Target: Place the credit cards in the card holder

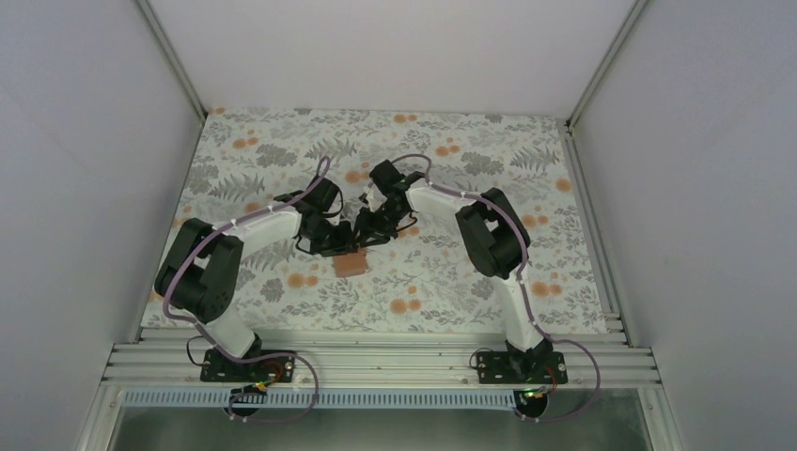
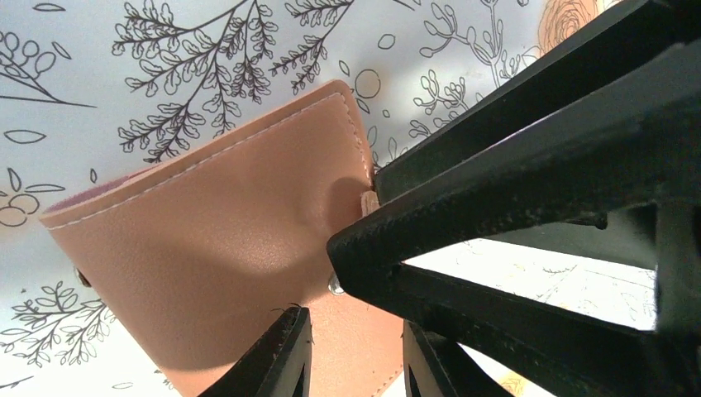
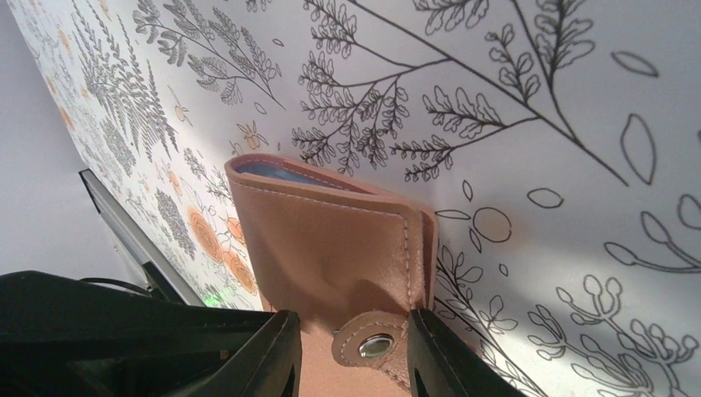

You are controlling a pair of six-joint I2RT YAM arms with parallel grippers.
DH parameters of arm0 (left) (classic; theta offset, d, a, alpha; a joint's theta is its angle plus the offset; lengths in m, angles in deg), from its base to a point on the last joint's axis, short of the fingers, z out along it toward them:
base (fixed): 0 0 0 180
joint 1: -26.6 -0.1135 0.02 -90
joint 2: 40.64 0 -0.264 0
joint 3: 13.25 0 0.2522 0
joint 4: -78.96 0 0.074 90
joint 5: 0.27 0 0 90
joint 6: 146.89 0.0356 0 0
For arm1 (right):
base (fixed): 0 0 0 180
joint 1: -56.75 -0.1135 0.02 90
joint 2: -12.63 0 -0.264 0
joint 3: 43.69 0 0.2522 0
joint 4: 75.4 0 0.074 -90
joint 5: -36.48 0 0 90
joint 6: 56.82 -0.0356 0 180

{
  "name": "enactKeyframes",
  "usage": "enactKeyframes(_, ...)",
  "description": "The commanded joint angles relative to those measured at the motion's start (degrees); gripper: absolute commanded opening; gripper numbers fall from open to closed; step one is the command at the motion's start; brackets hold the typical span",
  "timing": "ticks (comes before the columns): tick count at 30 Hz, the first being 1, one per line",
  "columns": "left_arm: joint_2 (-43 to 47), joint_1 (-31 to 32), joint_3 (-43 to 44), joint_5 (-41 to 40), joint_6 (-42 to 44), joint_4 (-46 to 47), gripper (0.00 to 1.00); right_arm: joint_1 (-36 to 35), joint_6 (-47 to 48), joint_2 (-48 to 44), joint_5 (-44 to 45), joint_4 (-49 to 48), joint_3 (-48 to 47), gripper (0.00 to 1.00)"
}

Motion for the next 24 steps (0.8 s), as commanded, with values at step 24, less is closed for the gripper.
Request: enactKeyframes(24, 1.6, 0.4, 3.2, -4.0, -0.3, 7.1, 0.31, 2.9, 3.0, -5.9, -7.6, -1.3, 2.8, 0.33)
